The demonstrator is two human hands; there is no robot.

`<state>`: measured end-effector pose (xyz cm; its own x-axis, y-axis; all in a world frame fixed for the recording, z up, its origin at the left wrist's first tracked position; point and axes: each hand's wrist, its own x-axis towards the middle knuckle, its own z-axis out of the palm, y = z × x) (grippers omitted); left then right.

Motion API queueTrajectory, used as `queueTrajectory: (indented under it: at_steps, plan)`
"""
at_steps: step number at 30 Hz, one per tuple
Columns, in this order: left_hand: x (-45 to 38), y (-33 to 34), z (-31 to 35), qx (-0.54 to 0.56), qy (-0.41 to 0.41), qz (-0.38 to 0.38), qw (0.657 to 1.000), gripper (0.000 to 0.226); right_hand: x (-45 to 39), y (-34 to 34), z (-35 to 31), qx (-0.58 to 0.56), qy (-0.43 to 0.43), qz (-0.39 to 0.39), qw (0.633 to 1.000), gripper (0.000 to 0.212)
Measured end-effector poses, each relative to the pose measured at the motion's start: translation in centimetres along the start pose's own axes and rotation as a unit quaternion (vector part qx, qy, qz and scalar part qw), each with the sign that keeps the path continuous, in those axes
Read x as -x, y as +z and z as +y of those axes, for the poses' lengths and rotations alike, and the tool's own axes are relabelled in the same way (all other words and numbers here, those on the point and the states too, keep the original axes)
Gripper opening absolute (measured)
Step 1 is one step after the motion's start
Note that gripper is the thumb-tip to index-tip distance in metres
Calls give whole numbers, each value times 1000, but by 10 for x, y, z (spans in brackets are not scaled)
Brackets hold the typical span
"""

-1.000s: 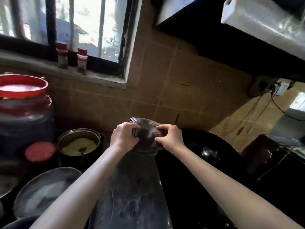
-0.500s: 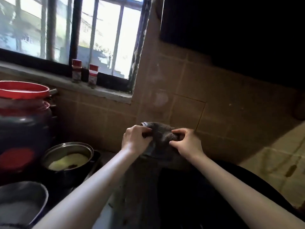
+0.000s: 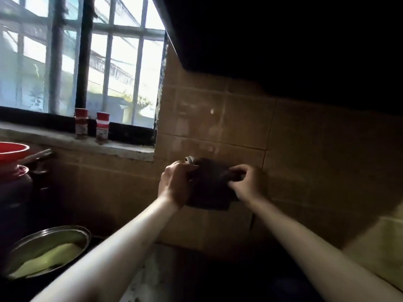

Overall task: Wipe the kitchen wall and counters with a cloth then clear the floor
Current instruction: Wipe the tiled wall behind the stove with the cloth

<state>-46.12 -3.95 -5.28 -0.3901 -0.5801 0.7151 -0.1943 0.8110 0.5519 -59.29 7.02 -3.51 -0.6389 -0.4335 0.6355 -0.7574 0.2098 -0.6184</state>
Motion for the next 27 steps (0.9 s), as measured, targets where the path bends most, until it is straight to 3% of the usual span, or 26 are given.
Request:
queueTrajectory:
  at_steps: [4, 16, 19, 21, 23, 25, 27]
  plan:
    - [-16, 14, -2, 19, 33, 9, 999, 28, -13, 4, 2, -13, 18, 9, 1000, 35]
    - [-98, 41, 1, -5, 126, 78, 989, 35, -91, 9, -5, 105, -132, 106, 980, 38]
    - [-107, 55, -10, -61, 117, 44, 990, 36, -98, 20, 7, 209, -162, 53, 963, 40]
    - [-111, 62, -17, -136, 153, 44, 978, 24, -95, 29, 20, 282, -180, 13, 942, 41]
    - [-115, 69, -25, -200, 177, 70, 961, 21, -93, 37, 31, 253, -160, 90, 950, 52]
    - [-118, 74, -33, -216, 178, 97, 955, 35, -94, 48, 39, 354, -200, 97, 909, 71]
    - [-124, 79, -42, -327, 216, 109, 913, 40, -95, 57, 49, 425, -240, 83, 869, 74]
